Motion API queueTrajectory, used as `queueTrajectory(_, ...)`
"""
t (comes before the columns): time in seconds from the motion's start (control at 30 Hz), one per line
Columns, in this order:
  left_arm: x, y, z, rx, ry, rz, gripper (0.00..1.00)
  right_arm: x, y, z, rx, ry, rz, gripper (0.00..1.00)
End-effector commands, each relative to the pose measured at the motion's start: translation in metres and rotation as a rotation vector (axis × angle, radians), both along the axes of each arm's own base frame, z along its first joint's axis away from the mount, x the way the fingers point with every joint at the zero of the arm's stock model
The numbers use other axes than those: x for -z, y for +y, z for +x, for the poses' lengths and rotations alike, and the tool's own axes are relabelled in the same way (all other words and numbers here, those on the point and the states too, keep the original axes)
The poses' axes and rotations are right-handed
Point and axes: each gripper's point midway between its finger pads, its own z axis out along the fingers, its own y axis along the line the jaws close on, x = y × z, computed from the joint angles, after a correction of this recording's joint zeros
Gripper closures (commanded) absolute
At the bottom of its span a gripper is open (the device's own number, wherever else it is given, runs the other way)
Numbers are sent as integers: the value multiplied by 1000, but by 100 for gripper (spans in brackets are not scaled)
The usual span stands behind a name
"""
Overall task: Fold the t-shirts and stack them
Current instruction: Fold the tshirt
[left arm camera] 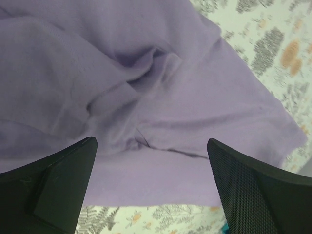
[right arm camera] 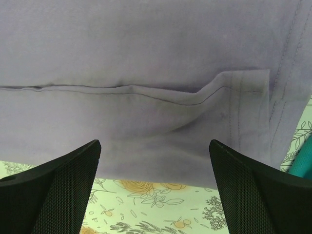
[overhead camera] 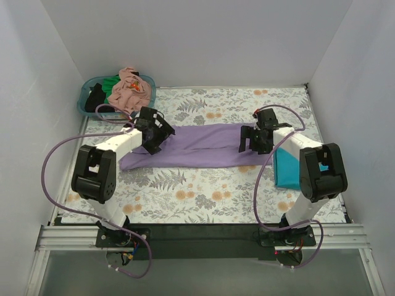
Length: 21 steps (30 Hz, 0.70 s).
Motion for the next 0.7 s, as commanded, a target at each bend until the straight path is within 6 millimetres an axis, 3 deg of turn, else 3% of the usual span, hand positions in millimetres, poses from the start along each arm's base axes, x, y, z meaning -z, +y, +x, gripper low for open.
queueTrajectory(0.0, -3, 12, 29, -47, -55, 73, 4, 8, -8, 5, 21, -13, -36, 2)
queueTrajectory(0.03, 6, 19, 32, -69, -37, 115, 4, 10, -9, 4, 24, -7, -40, 2)
queueTrajectory(0.13, 1, 37, 51, -128, -63, 223, 3, 15, -12, 1, 31, 5, -54, 2)
queueTrajectory(0.27, -24, 73, 86, -229, -138, 360, 3, 17, -20, 0, 50, 6, -84, 2)
queueTrajectory(0.37, -19, 103, 101, -280, -121, 464, 4, 18, -26, -2, 64, 11, -97, 2)
queueTrajectory(0.43, -30, 112, 118, -282, -139, 482, 3, 17, -29, -3, 72, 13, -103, 1)
queueTrajectory(0.47, -19, 118, 124, -281, -114, 492, 3, 16, -29, -3, 73, 11, -103, 1)
queueTrajectory(0.5, -31, 118, 132, -282, -117, 492, 3, 14, -30, -4, 73, 8, -103, 2)
queueTrajectory(0.57, -29, 115, 132, -255, -87, 490, 3, 14, -31, -6, 69, 7, -108, 2)
queueTrajectory(0.67, -31, 89, 119, -150, -88, 415, 3, 13, -32, -8, 71, 4, -108, 2)
